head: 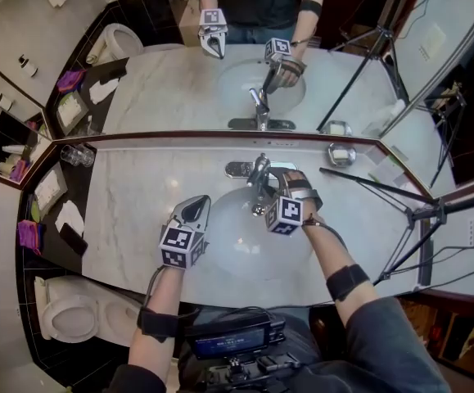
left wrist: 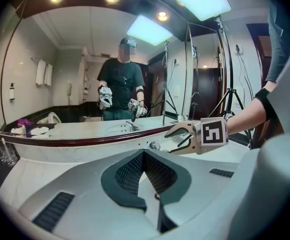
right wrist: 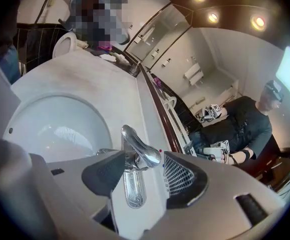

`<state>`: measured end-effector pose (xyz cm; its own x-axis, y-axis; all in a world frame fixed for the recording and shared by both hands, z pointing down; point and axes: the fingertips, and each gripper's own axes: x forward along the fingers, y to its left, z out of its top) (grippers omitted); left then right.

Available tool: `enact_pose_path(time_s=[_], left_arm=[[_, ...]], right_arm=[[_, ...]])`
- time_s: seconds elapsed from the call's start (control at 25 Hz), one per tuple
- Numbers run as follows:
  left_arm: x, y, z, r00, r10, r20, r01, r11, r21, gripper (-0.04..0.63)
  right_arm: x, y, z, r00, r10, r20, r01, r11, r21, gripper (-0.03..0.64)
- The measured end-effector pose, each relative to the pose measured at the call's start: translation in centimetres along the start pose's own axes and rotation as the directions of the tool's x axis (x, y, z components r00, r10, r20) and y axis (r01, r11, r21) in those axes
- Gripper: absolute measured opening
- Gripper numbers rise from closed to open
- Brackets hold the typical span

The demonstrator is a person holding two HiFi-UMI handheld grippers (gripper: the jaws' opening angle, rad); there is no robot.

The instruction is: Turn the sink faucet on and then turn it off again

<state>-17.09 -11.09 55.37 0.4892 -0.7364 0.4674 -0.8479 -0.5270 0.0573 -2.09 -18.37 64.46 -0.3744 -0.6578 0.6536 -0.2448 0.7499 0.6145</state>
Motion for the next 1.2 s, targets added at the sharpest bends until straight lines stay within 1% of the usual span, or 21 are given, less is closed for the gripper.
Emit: enact_pose_path(time_s=[0.16,0.36,0.56,0.92,1.2], left_arm=[[0.7,-0.3,0.2,1.000,-0.002,-0.002,0.002,1.000,0.005,0.000],[1.1,0.0,0.3,1.000,0.000,-0.004,0.001,1.000,0.014,0.000],[1.2,0.5,-0.1,1.000,0.002,-0.010,-0.002,1.000,0.002,0.000],[1.2,0.9,-0.9,1.000,0.007,-0.022,-0.007,1.000,-0.011,0.000],[1.4,0.6,-0.9,1.000,0.003,-0.020,-0.003,1.000,-0.012,0.000]], right_arm=[[2.3,0.7,-0.1,1.000,0.026,-0.017,-0.026,0.999,-0.033,0.270],[3.9,0.8,0.8,0.999,0.034,-0.017,-0.035,0.998,-0.054,0.270],[5.1,1.1,1.2,0.998,0.054,-0.029,-0.057,0.994,-0.090,0.270],[5.4,0.1,1.6,0.999,0.036,-0.022,-0.038,0.996,-0.081,0.270],[5.4,-0.4,1.3,0.999,0.029,-0.027,-0.029,0.999,-0.027,0.265]])
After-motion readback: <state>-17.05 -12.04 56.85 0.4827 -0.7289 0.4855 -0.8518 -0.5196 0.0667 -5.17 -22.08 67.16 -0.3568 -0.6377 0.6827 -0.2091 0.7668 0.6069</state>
